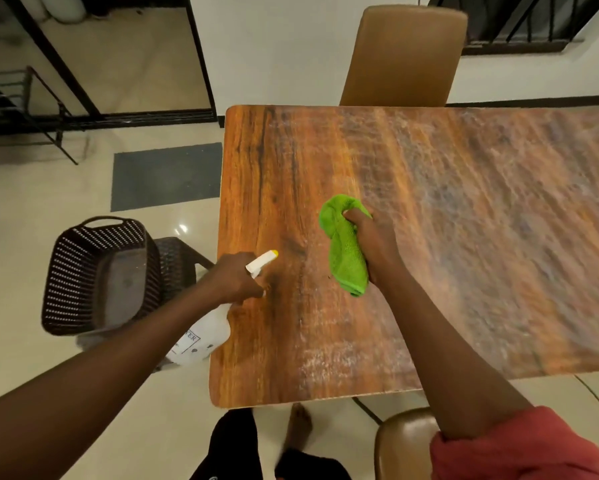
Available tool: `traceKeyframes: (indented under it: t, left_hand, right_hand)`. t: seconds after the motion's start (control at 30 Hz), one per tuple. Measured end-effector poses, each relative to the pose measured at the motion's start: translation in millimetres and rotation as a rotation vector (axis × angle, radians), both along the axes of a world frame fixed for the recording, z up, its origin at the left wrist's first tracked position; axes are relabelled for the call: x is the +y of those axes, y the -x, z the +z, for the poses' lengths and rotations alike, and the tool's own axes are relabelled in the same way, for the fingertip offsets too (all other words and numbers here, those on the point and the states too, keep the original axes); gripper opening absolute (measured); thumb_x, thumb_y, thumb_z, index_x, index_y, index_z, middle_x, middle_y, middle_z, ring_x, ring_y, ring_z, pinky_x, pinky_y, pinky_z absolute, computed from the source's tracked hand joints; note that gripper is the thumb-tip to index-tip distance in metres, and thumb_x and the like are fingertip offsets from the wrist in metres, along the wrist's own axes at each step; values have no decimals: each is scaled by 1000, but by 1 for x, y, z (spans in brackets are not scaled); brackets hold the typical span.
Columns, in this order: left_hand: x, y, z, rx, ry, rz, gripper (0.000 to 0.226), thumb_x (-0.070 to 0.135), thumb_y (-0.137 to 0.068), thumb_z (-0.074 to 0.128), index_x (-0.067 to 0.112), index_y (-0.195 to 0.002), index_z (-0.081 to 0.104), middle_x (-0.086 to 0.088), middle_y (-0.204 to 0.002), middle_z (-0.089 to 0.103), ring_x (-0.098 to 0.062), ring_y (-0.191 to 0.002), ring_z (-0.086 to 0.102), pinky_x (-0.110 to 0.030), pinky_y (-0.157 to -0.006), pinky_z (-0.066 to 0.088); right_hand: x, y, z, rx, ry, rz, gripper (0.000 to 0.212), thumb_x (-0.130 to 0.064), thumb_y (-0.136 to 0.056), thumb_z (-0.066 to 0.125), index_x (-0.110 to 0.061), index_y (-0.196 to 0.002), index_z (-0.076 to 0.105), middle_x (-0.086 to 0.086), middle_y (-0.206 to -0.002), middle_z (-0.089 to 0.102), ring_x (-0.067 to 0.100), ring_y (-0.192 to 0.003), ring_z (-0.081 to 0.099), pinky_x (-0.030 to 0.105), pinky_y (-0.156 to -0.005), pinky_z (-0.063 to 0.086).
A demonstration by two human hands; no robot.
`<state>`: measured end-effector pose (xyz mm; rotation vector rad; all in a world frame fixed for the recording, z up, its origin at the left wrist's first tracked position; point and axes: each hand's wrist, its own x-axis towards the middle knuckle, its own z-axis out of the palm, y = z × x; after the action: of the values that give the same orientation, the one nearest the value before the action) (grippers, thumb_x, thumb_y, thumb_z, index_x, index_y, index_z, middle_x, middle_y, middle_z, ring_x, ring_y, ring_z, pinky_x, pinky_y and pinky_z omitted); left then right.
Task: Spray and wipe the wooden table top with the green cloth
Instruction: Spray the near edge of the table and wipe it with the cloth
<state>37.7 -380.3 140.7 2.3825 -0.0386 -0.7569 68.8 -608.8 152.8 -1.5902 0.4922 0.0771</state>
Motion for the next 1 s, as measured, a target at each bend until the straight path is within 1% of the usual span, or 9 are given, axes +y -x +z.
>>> traceKeyframes:
  t: [0.1, 0.2, 0.33, 0.43, 0.5, 0.57, 0.73, 0.83, 1.0]
  left_hand:
    - [-5, 25, -2, 47, -10, 0, 32, 12, -78, 77, 12, -100, 55, -5, -94, 58, -20, -78, 61, -22, -57, 49]
    - [-10, 50, -8, 73, -96, -90, 32, 15, -78, 77, 16, -98, 52, -1, -97, 56, -16, -84, 57, -18, -59, 43]
    - [-17, 85, -16, 114, -183, -222, 31, 18, -78, 76, 18, -101, 54, -4, -107, 59, -14, -88, 53, -22, -70, 41]
    - [-23, 107, -20, 121, -215, -311, 26, 15, -80, 72, 21, -94, 51, -4, -109, 61, -13, -85, 52, -20, -62, 39]
    - [-27, 122, -23, 126, -219, -345, 23, 14, -83, 68, 18, -102, 56, -3, -112, 61, -11, -84, 50, -16, -53, 31]
    - [-28, 135, -27, 132, -215, -358, 31, 14, -83, 68, 15, -112, 56, -3, -114, 59, -11, -85, 50, -16, -52, 30]
    - [-30, 155, -30, 152, -234, -405, 35, 9, -81, 68, 16, -113, 57, -4, -113, 58, -19, -91, 60, -28, -68, 49]
    - [-33, 157, -32, 129, -241, -394, 29, 9, -80, 67, 16, -107, 57, -4, -110, 58, -21, -90, 61, -32, -72, 51]
    - [-37, 151, -32, 101, -211, -372, 34, 20, -78, 75, 18, -107, 57, -2, -110, 58, -20, -91, 59, -28, -70, 46]
  right_hand:
    - [1, 20, -4, 22, 0, 33, 9, -19, -90, 60, -26, -90, 67, 19, -93, 70, 39, -83, 67, 53, -70, 56]
    - [0, 40, -10, 42, -24, 36, 11, -18, -90, 60, -26, -91, 67, 20, -95, 70, 42, -85, 66, 52, -70, 54]
    - [-8, 62, -12, 71, -44, -24, 21, -18, -91, 60, -20, -111, 65, 11, -96, 71, 33, -83, 68, 46, -70, 57]
    - [-16, 75, -10, 71, -64, -100, 23, -16, -91, 61, -20, -113, 64, 11, -97, 71, 33, -82, 69, 44, -70, 58]
    - [-21, 84, -10, 70, -78, -134, 21, -16, -91, 60, -20, -111, 65, 11, -97, 71, 34, -84, 68, 44, -70, 57]
    - [-26, 93, -10, 69, -95, -170, 18, -15, -92, 59, -20, -108, 65, 12, -99, 70, 34, -87, 67, 44, -71, 56]
    - [-39, 111, -10, 82, -116, -271, 30, -15, -91, 59, -12, -121, 63, 14, -104, 69, 32, -87, 67, 41, -70, 56]
    - [-43, 118, -8, 76, -121, -279, 26, -14, -91, 59, -13, -116, 65, 14, -102, 69, 31, -84, 66, 43, -72, 56]
    - [-52, 127, -9, 74, -115, -285, 17, -14, -90, 59, -19, -105, 66, 15, -98, 69, 31, -82, 66, 47, -73, 56]
